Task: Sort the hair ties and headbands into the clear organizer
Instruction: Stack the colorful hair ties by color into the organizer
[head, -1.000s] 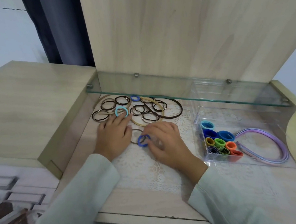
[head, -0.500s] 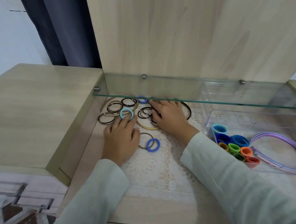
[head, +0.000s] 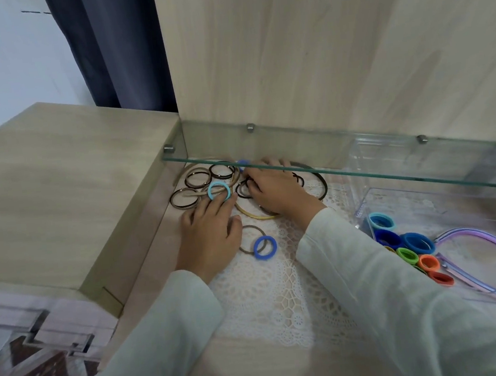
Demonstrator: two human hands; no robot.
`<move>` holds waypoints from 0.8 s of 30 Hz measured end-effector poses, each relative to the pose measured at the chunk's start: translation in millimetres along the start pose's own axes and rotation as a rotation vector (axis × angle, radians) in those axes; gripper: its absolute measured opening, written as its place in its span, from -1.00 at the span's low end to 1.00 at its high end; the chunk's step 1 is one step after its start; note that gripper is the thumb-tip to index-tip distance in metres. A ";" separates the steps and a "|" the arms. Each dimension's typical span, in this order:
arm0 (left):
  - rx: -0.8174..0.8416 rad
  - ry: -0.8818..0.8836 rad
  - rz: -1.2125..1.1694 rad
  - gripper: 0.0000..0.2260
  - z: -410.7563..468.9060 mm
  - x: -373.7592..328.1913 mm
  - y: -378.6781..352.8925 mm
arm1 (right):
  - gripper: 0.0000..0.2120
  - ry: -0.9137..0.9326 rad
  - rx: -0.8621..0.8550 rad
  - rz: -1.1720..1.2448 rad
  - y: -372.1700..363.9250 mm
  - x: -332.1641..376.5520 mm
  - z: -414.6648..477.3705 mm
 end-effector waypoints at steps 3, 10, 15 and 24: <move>0.006 0.002 -0.004 -0.49 -0.8 -0.7 -0.1 | -0.75 0.025 -0.038 0.019 3.8 1.8 -1.0; 0.007 0.026 -0.040 -0.49 -1.4 0.1 2.4 | -0.79 0.086 -0.238 0.135 27.7 4.9 -13.5; 0.028 0.041 -0.060 -0.47 -2.2 -0.9 2.7 | -0.91 0.112 -0.382 0.102 46.9 10.9 -41.1; 0.047 0.048 -0.052 -0.57 -2.8 -1.3 1.4 | -0.78 0.127 -0.440 0.077 51.8 10.7 -95.3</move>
Point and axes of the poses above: each hand's wrist, its own z-axis towards the middle knuckle, its own y-axis out of the back of the hand, x = y × z, the point moved 10 cm from there along z, towards the middle knuckle, and after that the axes turned 5 degrees about z, right-handed, at the moved point
